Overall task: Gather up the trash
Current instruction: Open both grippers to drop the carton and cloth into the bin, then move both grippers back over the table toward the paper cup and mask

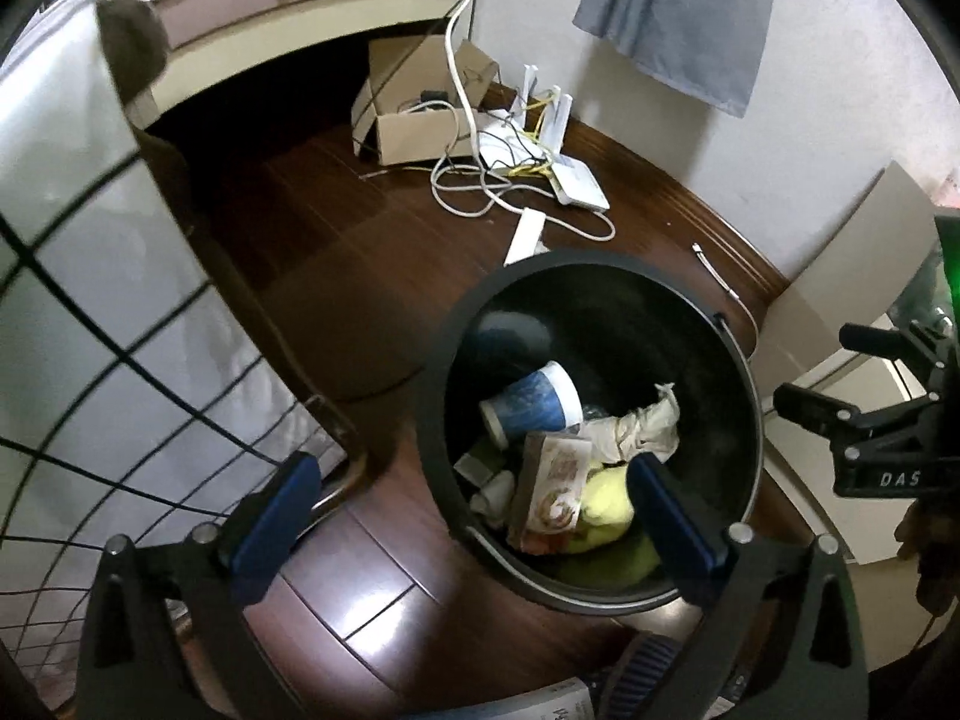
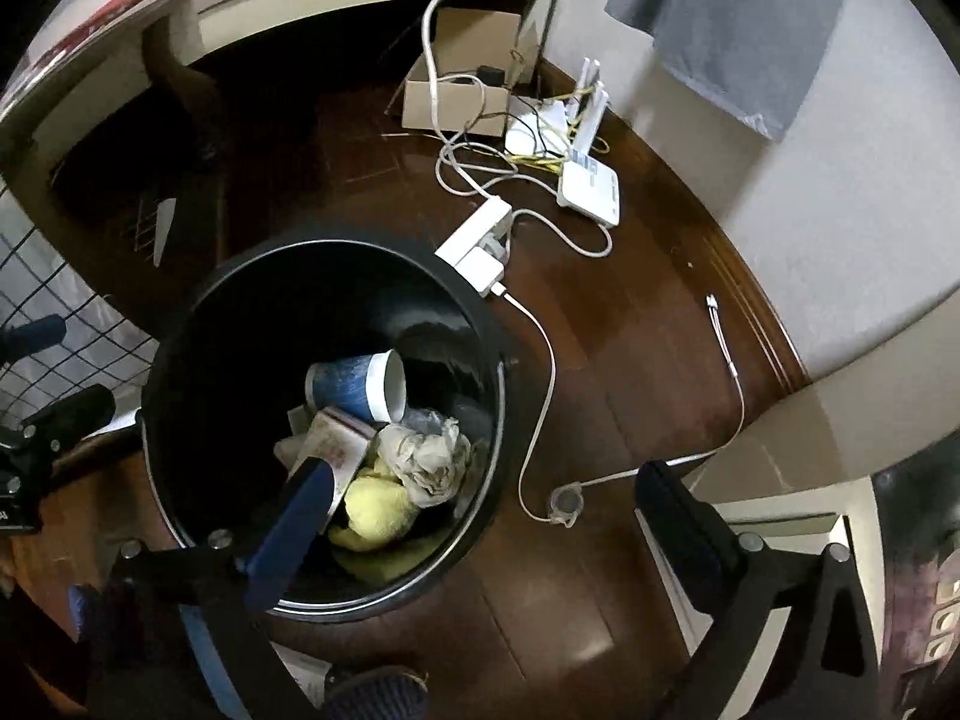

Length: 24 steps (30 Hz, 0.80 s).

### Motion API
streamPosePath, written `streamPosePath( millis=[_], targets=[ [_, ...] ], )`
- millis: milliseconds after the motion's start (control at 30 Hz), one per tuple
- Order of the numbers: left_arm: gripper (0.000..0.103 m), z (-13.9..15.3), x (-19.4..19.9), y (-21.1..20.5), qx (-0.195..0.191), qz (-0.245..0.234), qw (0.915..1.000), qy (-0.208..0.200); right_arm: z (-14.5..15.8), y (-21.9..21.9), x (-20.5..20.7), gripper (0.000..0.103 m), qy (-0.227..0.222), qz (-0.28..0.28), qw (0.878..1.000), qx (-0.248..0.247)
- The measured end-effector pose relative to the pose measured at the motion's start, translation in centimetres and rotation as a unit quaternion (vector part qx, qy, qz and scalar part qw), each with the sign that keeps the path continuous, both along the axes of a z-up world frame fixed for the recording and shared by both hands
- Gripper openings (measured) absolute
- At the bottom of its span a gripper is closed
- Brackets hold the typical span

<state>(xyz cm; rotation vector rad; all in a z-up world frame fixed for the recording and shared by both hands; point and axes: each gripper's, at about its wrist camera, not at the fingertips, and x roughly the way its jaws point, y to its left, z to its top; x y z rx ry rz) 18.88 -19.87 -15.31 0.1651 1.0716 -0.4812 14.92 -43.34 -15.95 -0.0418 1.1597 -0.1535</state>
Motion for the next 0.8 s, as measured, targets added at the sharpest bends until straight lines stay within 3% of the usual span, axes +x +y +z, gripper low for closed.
streamPosePath(
  millis=[333, 467, 800],
  targets=[
    [0.102, 2.0, -0.8, 1.0, 0.005, 0.007, 0.9996, -0.028, 2.0, 2.2, -0.2, 0.102, -0.022, 0.023, 0.999, -0.006],
    [0.102, 3.6, -1.5, 1.5, 0.024, 0.011, 0.998, -0.058, 3.3, 3.0, -0.3, 0.102, -0.034, 0.03, 0.999, -0.002],
    [0.102, 6.8, -2.6, 5.0, 0.016, 0.039, 0.9953, -0.087, 6.6, 5.7, -0.9, 0.102, -0.064, 0.035, 0.997, 0.01]
  ],
)
